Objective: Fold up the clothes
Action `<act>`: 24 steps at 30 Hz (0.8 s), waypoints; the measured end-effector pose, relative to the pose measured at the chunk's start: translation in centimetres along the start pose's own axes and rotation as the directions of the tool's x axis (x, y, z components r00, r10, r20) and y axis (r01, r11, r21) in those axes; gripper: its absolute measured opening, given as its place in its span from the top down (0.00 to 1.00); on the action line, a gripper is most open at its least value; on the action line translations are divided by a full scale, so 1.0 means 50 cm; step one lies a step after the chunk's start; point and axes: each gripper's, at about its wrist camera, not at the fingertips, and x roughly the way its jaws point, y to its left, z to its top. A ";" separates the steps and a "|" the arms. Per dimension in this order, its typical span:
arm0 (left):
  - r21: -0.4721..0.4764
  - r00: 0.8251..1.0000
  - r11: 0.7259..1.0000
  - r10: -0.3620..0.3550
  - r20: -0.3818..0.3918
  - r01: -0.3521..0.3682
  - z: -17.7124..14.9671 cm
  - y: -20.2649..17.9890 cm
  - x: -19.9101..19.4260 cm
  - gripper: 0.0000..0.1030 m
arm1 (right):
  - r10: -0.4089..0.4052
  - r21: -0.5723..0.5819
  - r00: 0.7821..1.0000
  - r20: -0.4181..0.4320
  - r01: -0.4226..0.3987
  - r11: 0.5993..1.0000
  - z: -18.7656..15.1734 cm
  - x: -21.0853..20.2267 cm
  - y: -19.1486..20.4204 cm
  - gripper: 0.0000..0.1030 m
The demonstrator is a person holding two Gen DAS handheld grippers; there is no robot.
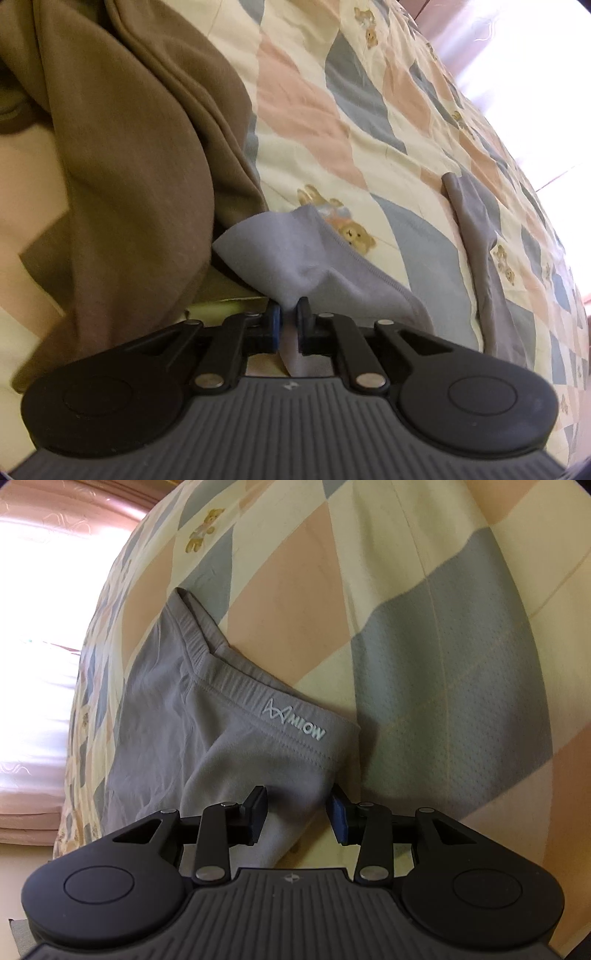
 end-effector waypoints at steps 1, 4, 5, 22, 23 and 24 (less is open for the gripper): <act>0.014 1.000 1.000 0.009 0.000 -0.009 0.001 -0.005 -0.002 0.95 | 0.005 0.006 1.000 0.003 -0.005 1.000 -0.003 -0.002 -0.005 0.62; 0.059 1.000 0.998 0.030 0.004 -0.030 0.006 -0.028 -0.017 0.95 | 0.019 0.005 1.000 0.016 -0.019 1.000 -0.006 -0.005 -0.015 0.97; 0.069 0.999 0.997 0.033 0.006 -0.034 0.008 -0.034 -0.029 0.95 | 0.024 -0.003 1.000 0.019 -0.024 1.000 -0.002 -0.006 -0.014 0.98; 0.153 0.964 0.953 0.253 0.077 -0.262 -0.039 0.051 -0.383 0.95 | 0.080 -0.310 0.994 -0.076 -0.100 0.945 0.115 -0.235 0.042 0.99; 0.171 0.954 0.939 0.291 0.071 -0.299 -0.062 0.067 -0.360 0.95 | 0.030 -0.337 0.991 -0.127 -0.071 0.939 0.107 -0.214 0.033 0.98; 0.185 0.941 0.922 0.334 0.054 -0.339 -0.085 0.082 -0.336 0.95 | -0.019 -0.345 0.982 -0.188 -0.048 0.937 0.100 -0.186 0.020 0.98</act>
